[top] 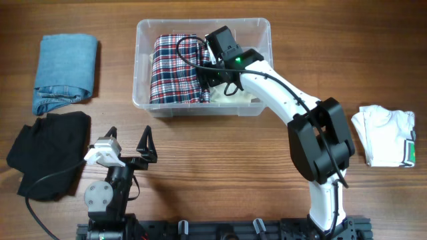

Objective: Pack container
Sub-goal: 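Press the plaid shirt flat with the right gripper, then release, then move the right gripper to the white shirt with green print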

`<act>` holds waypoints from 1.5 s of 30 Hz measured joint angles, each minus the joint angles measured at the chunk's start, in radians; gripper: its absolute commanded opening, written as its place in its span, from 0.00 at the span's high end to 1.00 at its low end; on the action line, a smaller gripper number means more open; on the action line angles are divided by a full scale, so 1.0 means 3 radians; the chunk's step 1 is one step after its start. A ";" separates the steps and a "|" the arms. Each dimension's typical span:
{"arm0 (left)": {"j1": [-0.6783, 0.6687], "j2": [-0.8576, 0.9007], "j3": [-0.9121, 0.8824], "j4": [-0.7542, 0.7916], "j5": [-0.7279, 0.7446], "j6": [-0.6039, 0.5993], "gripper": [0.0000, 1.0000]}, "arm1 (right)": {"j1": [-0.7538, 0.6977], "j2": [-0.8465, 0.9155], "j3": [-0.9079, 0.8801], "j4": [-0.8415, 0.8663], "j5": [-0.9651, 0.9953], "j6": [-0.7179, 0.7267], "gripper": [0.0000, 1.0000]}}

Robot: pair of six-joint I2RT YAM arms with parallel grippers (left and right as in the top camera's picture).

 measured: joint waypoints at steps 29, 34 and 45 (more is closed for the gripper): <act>0.0000 0.0000 0.0000 0.0000 0.0000 0.0000 0.00 | -0.3302 -0.1518 0.0765 -0.2813 -0.0278 0.0769 0.00; 0.0000 0.0000 0.0000 0.0000 0.0000 0.0000 0.00 | -0.4072 -0.1540 0.0432 -0.2744 -0.0318 0.0764 0.00; 0.0000 0.0000 0.0000 0.0000 -0.0001 0.0000 0.00 | -0.4861 -0.1551 -0.1137 -0.1785 -0.0388 0.0459 0.00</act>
